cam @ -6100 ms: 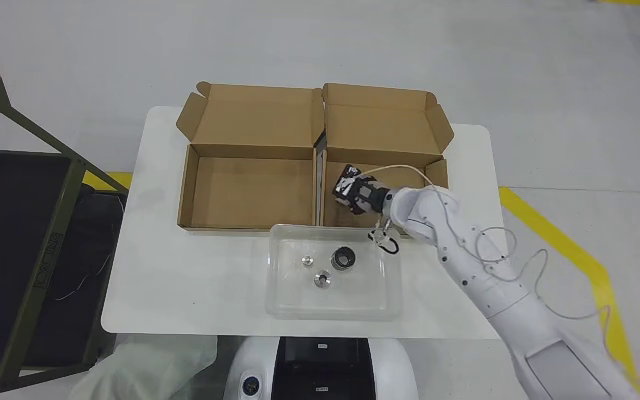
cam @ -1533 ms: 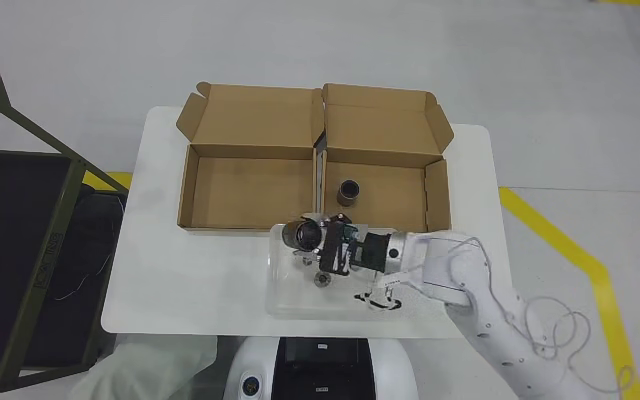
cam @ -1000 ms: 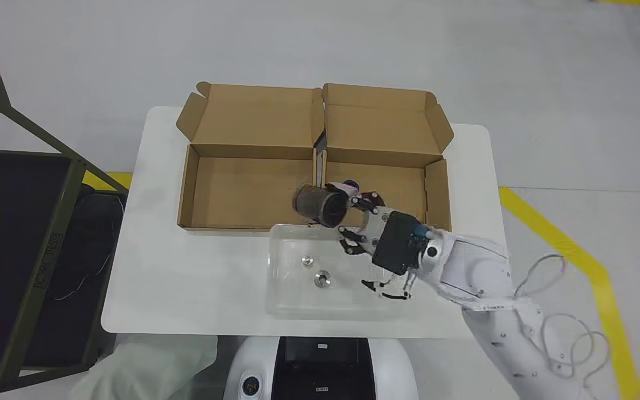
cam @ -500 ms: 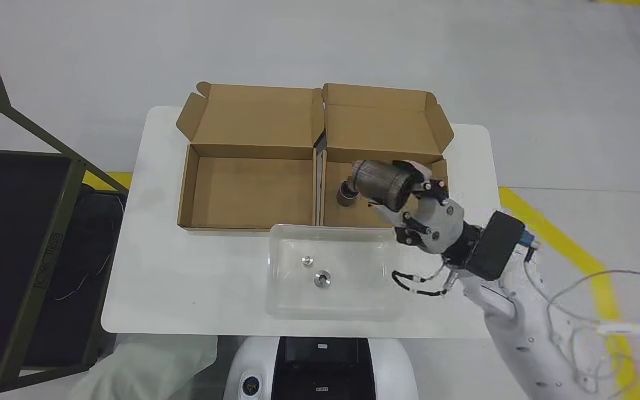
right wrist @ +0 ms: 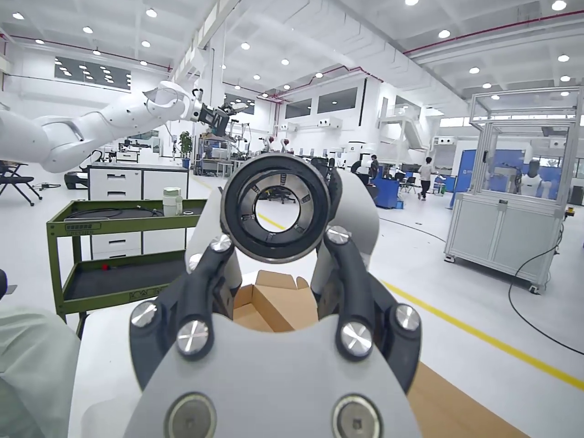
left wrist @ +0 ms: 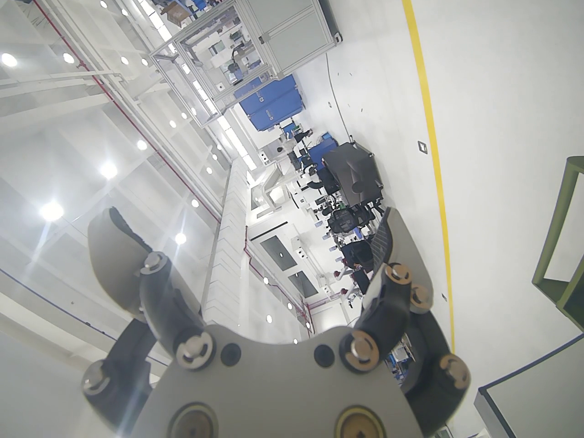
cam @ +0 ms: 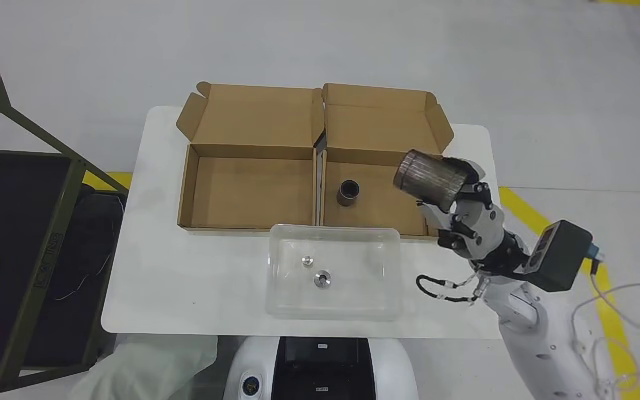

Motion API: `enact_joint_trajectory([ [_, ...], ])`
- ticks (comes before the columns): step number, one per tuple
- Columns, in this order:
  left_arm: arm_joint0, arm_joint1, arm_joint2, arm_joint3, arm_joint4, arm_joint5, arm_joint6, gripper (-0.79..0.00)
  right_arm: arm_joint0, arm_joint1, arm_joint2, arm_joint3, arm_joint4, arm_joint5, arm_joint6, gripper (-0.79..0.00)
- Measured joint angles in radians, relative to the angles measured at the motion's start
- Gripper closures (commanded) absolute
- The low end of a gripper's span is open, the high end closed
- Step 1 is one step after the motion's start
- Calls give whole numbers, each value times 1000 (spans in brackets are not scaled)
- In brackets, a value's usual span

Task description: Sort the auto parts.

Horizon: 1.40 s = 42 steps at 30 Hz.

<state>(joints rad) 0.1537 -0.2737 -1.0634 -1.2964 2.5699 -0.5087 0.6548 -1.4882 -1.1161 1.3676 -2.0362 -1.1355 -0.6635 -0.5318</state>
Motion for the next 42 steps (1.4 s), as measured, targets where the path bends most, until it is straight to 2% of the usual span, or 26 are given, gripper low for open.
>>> enact_joint_trajectory([
  [19, 0, 0, 0, 0, 0, 0, 0, -785, 23, -7, -23, 37, 6, -14, 44, 0],
  [26, 0, 0, 0, 0, 0, 0, 0, -785, 65, -9, -45, 88, 16, -18, 146, 0],
  [35, 0, 0, 0, 0, 0, 0, 0, -785, 105, -13, -50, 172, 16, 26, 243, 0],
  [42, 0, 0, 0, 0, 0, 0, 0, -785, 141, -14, -52, 233, 50, 93, 414, 0],
])
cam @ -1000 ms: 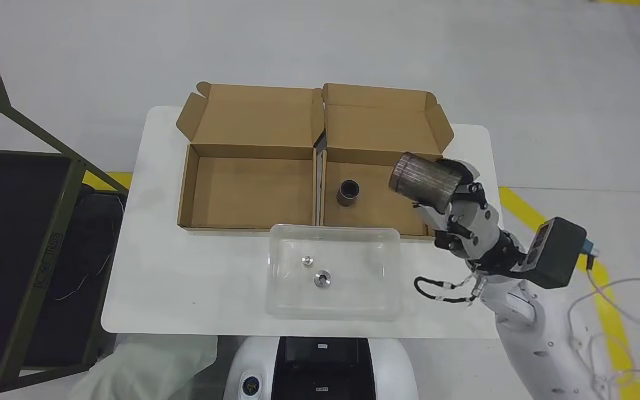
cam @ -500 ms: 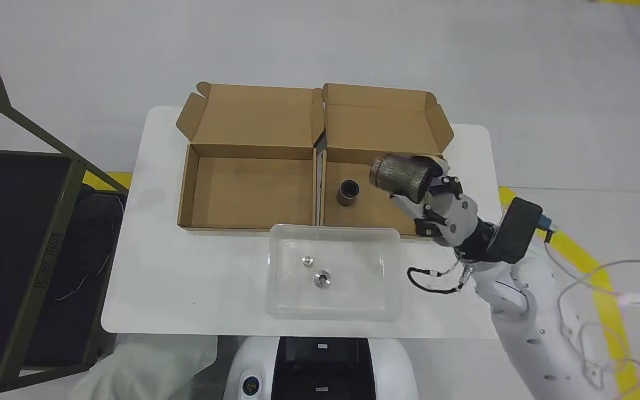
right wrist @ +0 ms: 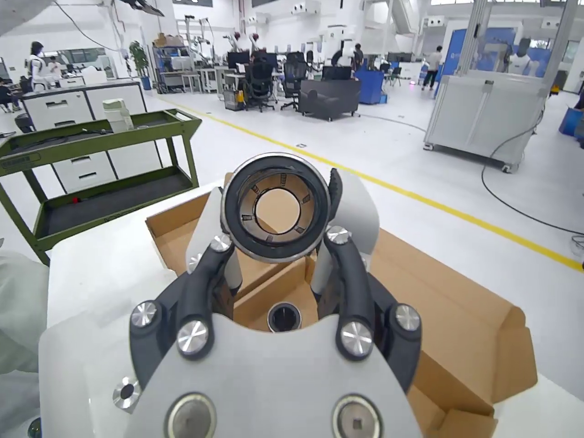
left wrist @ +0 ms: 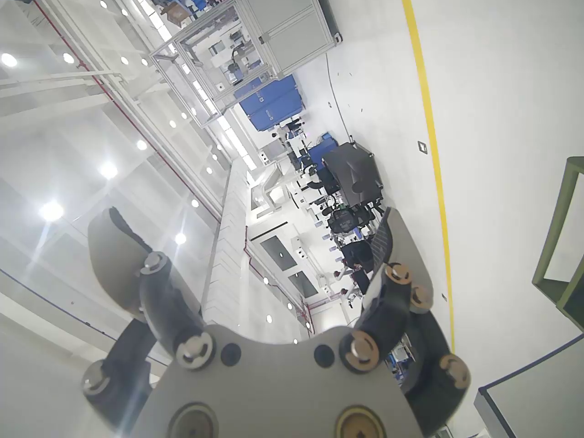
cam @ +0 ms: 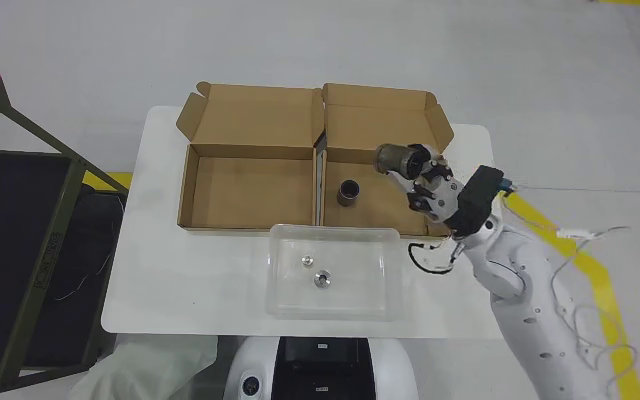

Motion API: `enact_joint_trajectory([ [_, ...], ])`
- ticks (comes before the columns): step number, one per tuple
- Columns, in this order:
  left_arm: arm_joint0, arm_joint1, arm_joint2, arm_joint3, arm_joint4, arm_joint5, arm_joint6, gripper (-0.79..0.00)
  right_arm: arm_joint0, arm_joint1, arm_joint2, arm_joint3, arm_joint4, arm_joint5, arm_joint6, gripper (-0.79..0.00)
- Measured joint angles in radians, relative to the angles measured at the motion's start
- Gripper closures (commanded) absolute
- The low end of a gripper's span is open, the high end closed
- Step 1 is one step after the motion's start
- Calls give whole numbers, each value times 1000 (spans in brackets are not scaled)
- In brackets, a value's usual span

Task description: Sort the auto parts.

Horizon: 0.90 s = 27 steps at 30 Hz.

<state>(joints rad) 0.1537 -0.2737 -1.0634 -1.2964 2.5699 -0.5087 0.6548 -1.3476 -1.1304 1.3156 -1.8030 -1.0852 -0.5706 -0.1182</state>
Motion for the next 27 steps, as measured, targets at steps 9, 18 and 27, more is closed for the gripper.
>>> enact_joint_trajectory([
  [9, 0, 0, 0, 0, 0, 0, 0, -785, 41, -3, -32, 54, -7, 62, 209, 0],
  [18, 0, 0, 0, 0, 0, 0, 0, -785, 79, -8, -62, 110, -9, 155, 394, 0],
  [27, 0, 0, 0, 0, 0, 0, 0, -785, 127, -17, -116, 184, -10, 169, 508, 0],
])
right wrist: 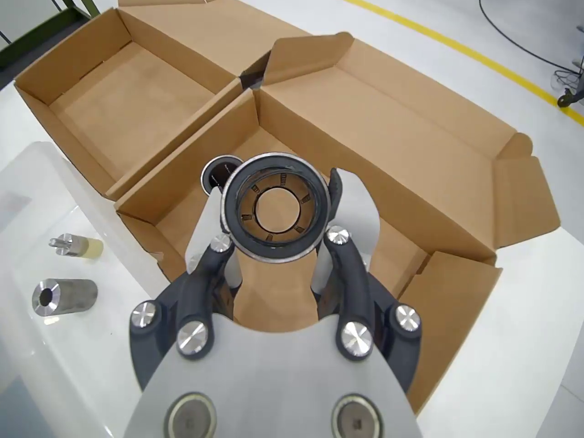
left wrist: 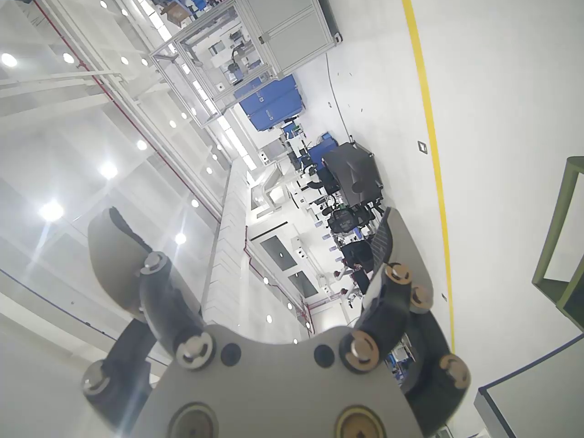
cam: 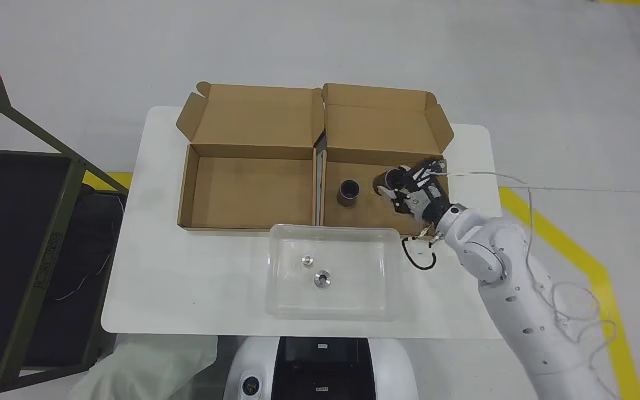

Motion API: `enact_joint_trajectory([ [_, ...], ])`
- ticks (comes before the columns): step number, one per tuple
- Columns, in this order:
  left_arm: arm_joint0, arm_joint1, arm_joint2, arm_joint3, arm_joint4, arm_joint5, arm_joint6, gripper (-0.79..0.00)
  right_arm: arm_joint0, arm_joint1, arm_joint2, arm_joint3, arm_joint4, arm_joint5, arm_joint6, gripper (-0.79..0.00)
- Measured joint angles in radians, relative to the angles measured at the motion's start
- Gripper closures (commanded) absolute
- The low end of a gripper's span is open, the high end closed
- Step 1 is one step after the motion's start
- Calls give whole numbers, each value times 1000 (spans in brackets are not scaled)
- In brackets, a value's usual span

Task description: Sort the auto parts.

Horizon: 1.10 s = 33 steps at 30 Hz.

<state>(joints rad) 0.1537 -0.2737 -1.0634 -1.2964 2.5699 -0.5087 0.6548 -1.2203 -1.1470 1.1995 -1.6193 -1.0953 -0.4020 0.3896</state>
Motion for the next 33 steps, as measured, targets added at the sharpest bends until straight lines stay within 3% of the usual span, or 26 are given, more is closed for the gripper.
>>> enact_joint_trajectory([
  [16, 0, 0, 0, 0, 0, 0, 0, -785, 105, -25, -98, 181, 8, -3, 38, 0],
  [33, 0, 0, 0, 0, 0, 0, 0, -785, 155, -43, -155, 253, 25, -13, 59, -9],
])
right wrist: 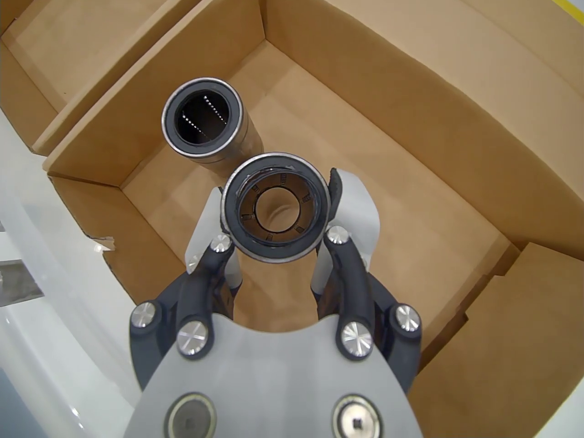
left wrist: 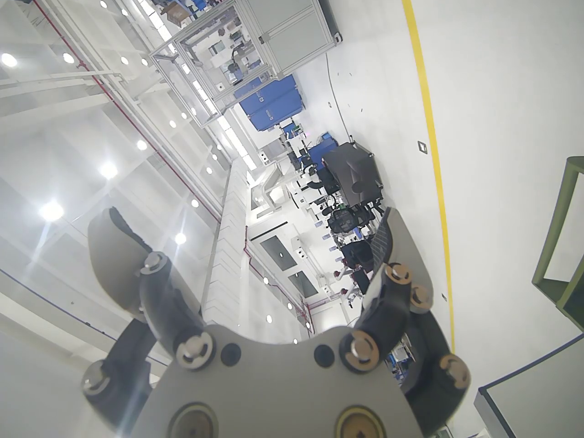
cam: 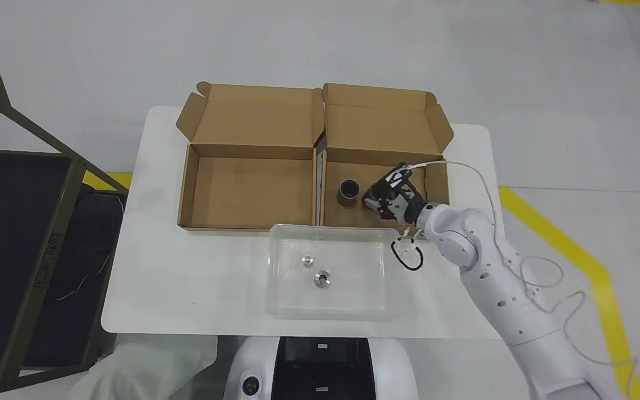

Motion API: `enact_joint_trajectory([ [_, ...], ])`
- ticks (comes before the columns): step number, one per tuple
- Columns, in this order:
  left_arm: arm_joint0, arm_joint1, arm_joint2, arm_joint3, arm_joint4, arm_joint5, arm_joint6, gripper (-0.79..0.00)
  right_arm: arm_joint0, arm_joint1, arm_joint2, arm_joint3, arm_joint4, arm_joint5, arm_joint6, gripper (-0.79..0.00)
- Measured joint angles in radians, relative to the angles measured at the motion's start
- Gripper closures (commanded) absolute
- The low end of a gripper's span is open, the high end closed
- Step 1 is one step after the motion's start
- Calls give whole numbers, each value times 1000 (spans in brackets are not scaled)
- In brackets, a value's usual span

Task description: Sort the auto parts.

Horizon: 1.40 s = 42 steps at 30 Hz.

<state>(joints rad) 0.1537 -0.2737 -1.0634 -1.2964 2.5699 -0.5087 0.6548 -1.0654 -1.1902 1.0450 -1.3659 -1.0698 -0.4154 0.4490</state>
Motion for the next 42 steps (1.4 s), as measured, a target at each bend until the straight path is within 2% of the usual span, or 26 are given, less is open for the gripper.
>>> enact_joint_trajectory([
  [3, 0, 0, 0, 0, 0, 0, 0, -785, 7, -3, -8, 9, -2, 0, 1, -99],
  [5, 0, 0, 0, 0, 0, 0, 0, -785, 9, -4, -11, 14, -3, -1, 0, -203],
  [8, 0, 0, 0, 0, 0, 0, 0, -785, 13, -6, -16, 19, -7, -2, -2, -314],
  [14, 0, 0, 0, 0, 0, 0, 0, -785, 18, -9, -28, 22, -19, -2, -2, -326],
  [21, 0, 0, 0, 0, 0, 0, 0, -785, 17, -9, -23, 3, -29, 1, 3, -379],
  [26, 0, 0, 0, 0, 0, 0, 0, -785, 5, -5, -8, -19, -31, 1, 12, -489],
  [35, 0, 0, 0, 0, 0, 0, 0, -785, -12, -1, 15, -64, -33, -1, -11, -489],
  [42, 0, 0, 0, 0, 0, 0, 0, -785, -66, 13, 68, -192, -29, -23, -22, -505],
])
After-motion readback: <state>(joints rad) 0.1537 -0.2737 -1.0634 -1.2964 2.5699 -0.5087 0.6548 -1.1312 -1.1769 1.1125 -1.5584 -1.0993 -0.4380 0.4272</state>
